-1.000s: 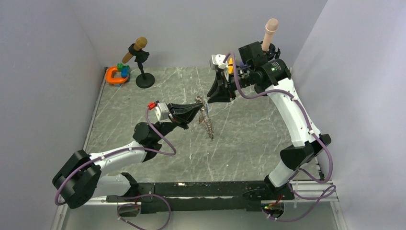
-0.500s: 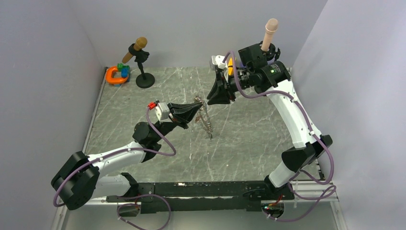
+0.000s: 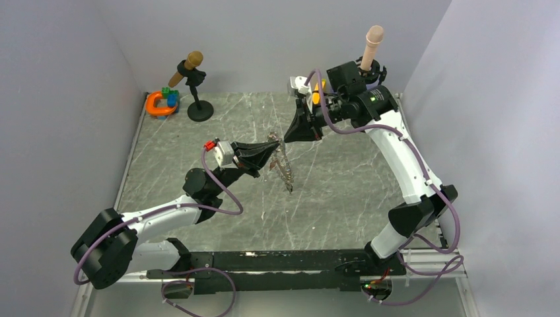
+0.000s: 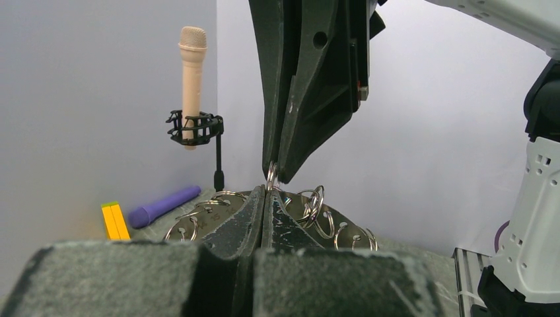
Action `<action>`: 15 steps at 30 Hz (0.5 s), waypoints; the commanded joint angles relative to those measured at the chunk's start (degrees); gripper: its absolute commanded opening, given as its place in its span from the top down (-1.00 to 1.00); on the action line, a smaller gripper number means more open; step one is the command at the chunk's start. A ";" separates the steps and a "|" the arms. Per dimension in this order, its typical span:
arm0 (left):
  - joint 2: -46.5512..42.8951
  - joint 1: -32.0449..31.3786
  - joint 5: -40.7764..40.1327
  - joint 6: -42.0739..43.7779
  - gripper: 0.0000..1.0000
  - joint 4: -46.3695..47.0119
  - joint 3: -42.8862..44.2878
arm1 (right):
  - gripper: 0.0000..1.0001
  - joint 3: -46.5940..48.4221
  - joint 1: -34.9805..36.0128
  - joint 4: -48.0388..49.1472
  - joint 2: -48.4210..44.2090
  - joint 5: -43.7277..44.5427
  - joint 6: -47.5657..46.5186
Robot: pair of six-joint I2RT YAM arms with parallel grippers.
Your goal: Put the keys on the keyring
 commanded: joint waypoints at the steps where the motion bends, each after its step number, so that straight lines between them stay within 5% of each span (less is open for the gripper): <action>1: -0.11 0.05 0.14 -0.17 1.00 5.37 2.61 | 0.78 -0.87 0.49 1.76 -0.71 0.50 1.03; 8: -0.02 0.04 0.83 -0.09 1.00 5.58 2.82 | 1.00 -0.99 0.49 1.95 -0.88 1.19 1.19; 15: -0.37 0.01 1.21 0.37 1.00 6.09 2.63 | 1.00 -0.99 0.52 -0.12 -1.31 1.53 -1.48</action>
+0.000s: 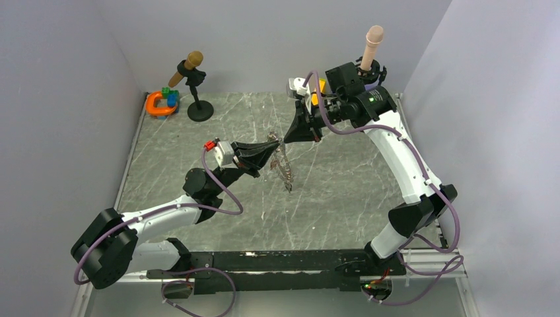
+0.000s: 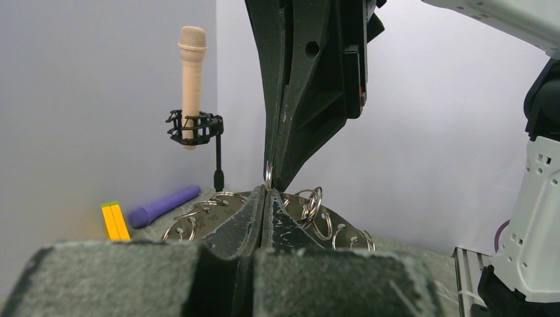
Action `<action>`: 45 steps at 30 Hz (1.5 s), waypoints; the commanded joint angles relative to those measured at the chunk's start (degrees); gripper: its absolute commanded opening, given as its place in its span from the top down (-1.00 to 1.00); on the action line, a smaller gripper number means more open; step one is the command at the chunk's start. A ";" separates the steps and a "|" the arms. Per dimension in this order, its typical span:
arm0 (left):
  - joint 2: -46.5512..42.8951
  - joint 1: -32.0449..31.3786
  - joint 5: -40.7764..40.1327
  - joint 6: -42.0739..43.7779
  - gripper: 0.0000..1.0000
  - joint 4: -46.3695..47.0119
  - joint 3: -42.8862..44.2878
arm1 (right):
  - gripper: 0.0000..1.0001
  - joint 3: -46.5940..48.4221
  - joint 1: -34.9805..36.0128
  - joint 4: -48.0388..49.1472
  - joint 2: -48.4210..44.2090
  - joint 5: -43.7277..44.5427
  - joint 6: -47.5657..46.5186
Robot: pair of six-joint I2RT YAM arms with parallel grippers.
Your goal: Put the keys on the keyring
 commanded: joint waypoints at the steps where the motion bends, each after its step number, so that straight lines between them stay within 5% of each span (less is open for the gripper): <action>1: -0.33 0.03 1.09 0.19 1.00 6.31 2.67 | 1.00 -0.14 0.18 -0.56 -1.39 0.40 -2.01; 14: 3.10 1.29 2.31 -5.65 1.00 13.66 2.95 | 1.00 -2.68 1.45 -1.48 -1.76 0.03 -3.30; 18: 2.61 1.76 3.62 -5.64 1.00 12.82 2.41 | 0.45 -0.60 1.34 -2.57 -2.18 -0.29 -4.14; 20: 2.25 2.01 4.01 -5.73 1.00 12.40 1.97 | 0.40 0.51 1.22 -3.00 -2.20 -0.67 -4.49; 45: 1.79 2.25 5.89 -7.14 1.00 12.32 1.31 | 0.67 1.47 1.23 -2.59 -0.71 -2.89 -4.40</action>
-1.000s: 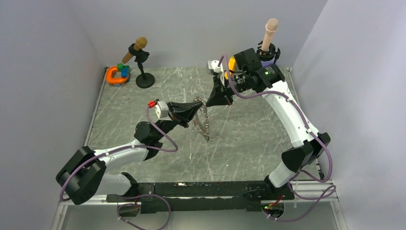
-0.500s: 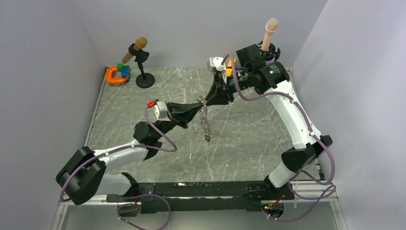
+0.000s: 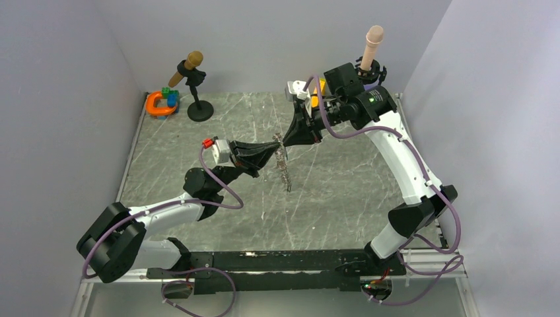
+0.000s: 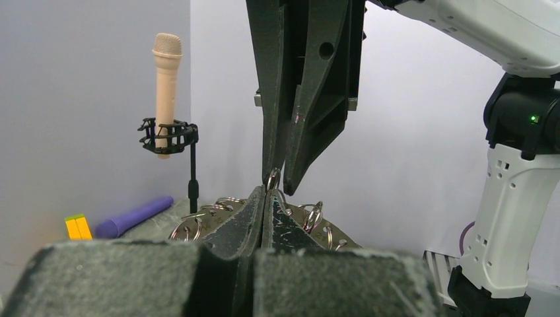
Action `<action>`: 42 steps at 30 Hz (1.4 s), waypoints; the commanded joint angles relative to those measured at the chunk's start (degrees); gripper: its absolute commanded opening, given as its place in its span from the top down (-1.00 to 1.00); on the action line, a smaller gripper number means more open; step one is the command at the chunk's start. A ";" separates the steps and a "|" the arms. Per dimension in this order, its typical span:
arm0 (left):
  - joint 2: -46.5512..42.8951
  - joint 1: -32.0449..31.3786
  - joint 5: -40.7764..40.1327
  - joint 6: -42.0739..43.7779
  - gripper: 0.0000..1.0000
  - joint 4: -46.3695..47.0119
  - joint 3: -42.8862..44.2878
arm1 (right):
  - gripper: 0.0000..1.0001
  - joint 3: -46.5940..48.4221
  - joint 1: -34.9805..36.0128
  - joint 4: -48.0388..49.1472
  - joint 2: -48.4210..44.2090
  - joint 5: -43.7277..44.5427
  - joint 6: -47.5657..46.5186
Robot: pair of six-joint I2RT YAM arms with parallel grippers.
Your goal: Put the keys on the keyring
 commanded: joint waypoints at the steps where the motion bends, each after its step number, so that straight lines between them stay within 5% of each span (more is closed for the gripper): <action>1: -1.63 0.25 0.94 -1.09 1.00 5.39 1.31 | 0.69 0.21 0.12 0.11 -0.66 -1.60 -0.18; 6: -1.63 0.23 1.33 -1.17 1.00 5.04 1.40 | 1.00 1.30 0.12 -0.65 -0.11 -2.58 -1.47; 12: -1.63 0.56 2.49 -1.91 1.00 3.92 1.66 | 1.00 2.26 0.28 -3.20 0.15 -2.78 -4.89; 17: -1.92 2.81 5.64 -5.92 0.24 3.61 1.09 | 1.00 3.10 0.25 -4.67 0.11 -1.98 -6.65; 21: -4.35 6.19 10.48 -7.81 -0.03 0.61 0.29 | 1.00 3.63 0.29 -6.36 0.06 0.19 -8.89; 24: -7.78 9.18 17.56 -6.14 -0.08 -8.11 1.42 | 1.00 4.33 0.30 -8.66 0.25 2.96 -11.08; 28: -14.05 10.03 24.11 10.46 -0.13 -39.85 9.03 | 1.00 10.07 1.33 -16.06 2.78 9.86 -16.27; 31: -16.23 9.99 25.56 22.24 -0.16 -55.43 13.63 | 1.00 12.72 2.15 -18.28 3.94 15.40 -16.25; 37: -15.19 9.97 26.94 29.74 -0.16 -63.31 18.57 | 1.00 10.53 6.55 -18.27 3.13 22.76 -15.56; 42: -10.45 9.91 30.20 29.86 0.05 -64.37 22.92 | 1.00 11.35 7.43 -18.23 3.41 22.92 -14.45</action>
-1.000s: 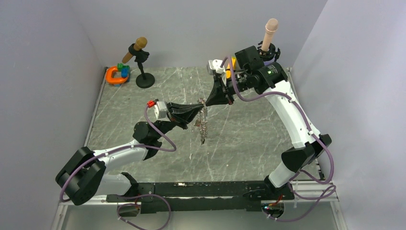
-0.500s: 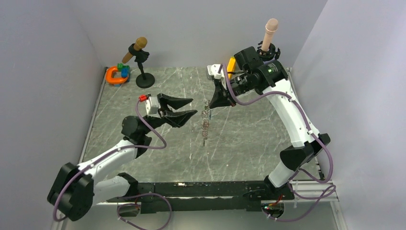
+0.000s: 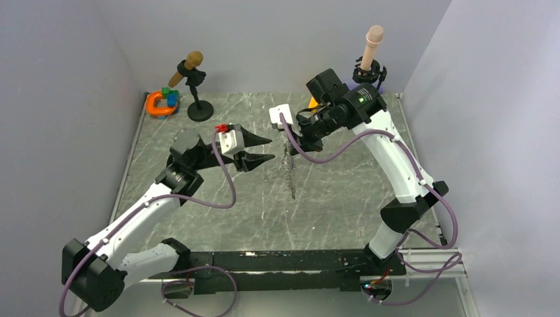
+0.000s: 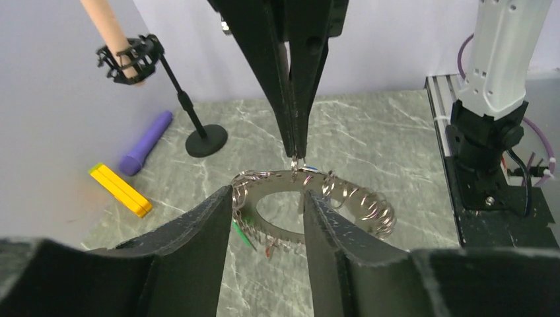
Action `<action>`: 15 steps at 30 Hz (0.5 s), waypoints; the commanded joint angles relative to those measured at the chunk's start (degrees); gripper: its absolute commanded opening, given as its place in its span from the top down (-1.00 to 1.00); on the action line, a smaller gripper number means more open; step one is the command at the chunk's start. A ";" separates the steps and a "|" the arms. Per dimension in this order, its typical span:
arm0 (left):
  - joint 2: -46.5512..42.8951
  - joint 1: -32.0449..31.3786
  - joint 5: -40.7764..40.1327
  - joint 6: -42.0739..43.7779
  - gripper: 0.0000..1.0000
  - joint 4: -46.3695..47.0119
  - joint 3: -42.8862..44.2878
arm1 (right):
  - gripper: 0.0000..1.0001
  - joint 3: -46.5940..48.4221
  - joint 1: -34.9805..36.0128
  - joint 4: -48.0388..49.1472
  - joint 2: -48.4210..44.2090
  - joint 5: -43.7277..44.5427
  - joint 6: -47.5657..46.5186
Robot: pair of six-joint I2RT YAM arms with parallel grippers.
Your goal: Put the keys on the keyring
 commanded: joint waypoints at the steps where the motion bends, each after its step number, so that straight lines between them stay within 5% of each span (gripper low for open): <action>1: 3.76 0.15 4.96 2.66 0.08 -3.48 4.44 | 1.00 1.60 0.25 -0.24 -0.57 1.46 0.39; 11: 7.78 -1.05 8.62 -8.49 0.14 12.02 1.59 | 1.00 1.12 0.38 0.42 -0.07 1.10 1.43; 15: 9.47 -2.27 8.40 -8.01 0.17 10.83 2.88 | 1.00 0.92 0.38 0.62 -0.14 0.87 1.71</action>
